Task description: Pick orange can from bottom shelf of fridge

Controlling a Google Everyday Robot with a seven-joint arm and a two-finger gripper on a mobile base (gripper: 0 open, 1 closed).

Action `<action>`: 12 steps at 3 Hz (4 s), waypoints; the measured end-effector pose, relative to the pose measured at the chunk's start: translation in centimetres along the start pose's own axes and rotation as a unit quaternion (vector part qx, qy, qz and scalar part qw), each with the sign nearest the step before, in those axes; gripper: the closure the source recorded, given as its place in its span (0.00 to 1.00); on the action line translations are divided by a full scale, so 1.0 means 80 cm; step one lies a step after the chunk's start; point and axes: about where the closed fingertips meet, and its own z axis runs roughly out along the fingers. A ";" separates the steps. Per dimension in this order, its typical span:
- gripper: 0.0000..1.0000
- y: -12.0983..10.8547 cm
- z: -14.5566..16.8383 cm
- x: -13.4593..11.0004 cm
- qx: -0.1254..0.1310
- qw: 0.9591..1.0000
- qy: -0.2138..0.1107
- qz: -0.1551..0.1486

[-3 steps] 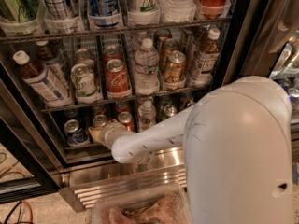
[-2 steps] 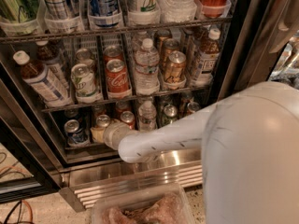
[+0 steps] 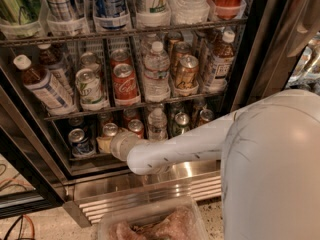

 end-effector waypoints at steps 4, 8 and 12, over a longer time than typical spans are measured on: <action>1.00 0.011 -0.043 -0.047 -0.130 0.983 -0.006 0.129; 1.00 0.049 -0.099 -0.013 -0.172 0.959 0.052 0.220; 1.00 0.098 -0.218 0.105 -0.115 0.919 0.071 0.370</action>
Offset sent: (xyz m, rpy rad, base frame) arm -0.0417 -0.0086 0.0500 0.2950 0.2730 0.2044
